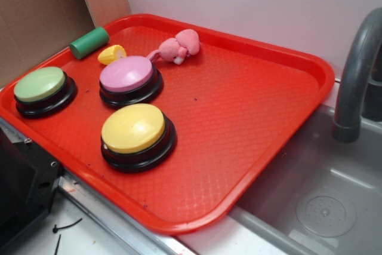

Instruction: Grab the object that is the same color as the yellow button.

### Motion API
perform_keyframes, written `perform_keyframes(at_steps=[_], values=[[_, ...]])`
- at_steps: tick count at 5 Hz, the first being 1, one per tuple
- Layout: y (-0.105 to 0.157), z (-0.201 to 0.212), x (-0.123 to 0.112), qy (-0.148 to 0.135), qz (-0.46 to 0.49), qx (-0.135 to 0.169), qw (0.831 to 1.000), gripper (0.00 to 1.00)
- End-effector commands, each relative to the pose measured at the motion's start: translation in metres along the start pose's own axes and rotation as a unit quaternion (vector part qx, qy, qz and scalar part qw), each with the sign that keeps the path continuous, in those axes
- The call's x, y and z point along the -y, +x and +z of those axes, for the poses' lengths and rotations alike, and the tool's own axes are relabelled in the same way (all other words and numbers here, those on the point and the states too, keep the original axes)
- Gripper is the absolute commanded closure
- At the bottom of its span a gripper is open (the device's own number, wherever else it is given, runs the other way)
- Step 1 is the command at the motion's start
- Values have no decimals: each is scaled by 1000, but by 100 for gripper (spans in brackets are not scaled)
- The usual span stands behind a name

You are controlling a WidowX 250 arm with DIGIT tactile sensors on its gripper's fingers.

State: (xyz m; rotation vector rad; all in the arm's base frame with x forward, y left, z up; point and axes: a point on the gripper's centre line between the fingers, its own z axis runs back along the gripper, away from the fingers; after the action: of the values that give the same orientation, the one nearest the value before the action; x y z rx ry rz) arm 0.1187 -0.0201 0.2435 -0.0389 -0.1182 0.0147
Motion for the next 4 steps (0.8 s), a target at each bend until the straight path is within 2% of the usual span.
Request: perform_keyframes(at_steps=[1, 2, 3, 4], values=[[0, 0, 0, 0, 0, 0, 1000, 0], [4, -10, -14, 15, -46, 23, 999, 0], [8, -20, -24, 14, -108, 46, 993, 0], [18, -40, -43, 0, -201, 62, 978, 0]])
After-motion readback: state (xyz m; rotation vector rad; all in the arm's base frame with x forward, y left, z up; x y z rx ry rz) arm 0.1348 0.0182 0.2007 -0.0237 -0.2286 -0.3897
